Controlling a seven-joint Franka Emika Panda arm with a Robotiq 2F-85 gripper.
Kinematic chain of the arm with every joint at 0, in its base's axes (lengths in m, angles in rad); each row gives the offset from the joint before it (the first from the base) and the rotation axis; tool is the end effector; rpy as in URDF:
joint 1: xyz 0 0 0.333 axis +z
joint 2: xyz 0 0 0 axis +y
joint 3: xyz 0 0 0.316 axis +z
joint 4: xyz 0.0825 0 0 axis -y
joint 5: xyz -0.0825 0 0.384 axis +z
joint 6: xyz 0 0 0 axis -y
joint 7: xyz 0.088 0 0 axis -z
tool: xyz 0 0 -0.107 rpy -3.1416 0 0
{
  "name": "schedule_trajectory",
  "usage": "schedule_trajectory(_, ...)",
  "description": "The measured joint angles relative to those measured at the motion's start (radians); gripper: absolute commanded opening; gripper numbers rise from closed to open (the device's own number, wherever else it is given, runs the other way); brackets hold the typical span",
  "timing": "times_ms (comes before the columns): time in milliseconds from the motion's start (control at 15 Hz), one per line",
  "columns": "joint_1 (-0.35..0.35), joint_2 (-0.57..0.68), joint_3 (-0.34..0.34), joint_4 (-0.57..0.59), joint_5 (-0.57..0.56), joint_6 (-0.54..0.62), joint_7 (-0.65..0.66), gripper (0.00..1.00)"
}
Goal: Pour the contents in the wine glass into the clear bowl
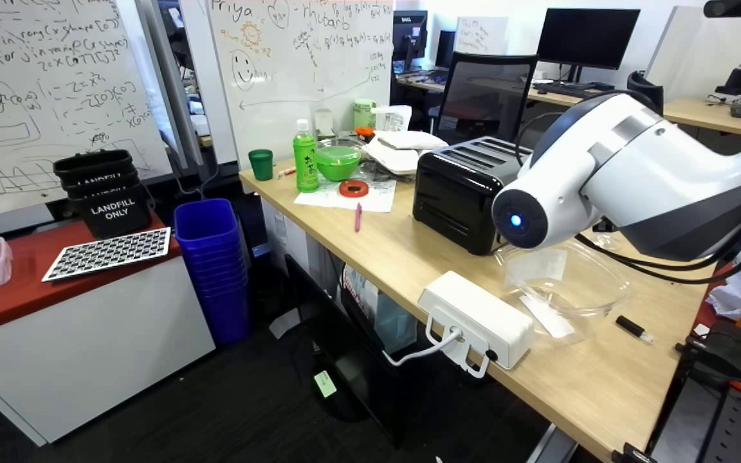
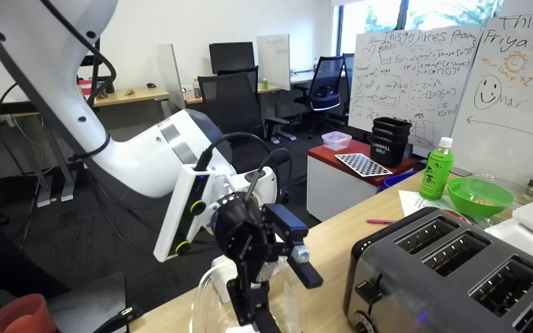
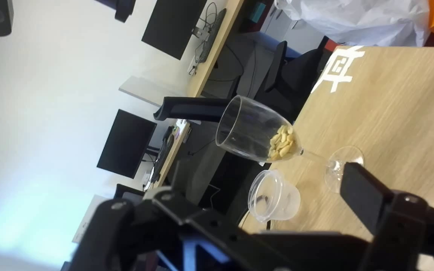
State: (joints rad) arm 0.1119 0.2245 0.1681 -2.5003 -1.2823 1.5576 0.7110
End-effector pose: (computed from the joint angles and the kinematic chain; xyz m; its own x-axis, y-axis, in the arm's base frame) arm 0.4013 0.0105 0.2108 0.8930 0.0670 -0.4449 0.4499 -0.1225 0.8846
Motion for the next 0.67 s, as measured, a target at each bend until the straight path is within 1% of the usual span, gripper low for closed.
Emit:
schedule_trajectory(133,-0.003,0.032,-0.026,-0.001,-0.069,0.005,-0.033,1.00)
schedule_trajectory(267,-0.015,0.060,-0.049,-0.001,-0.143,0.030,-0.094,1.00)
schedule_trajectory(533,-0.058,0.085,-0.092,-0.008,-0.289,0.121,-0.233,1.00)
schedule_trajectory(667,-0.084,0.086,-0.112,-0.021,-0.344,0.156,-0.292,1.00)
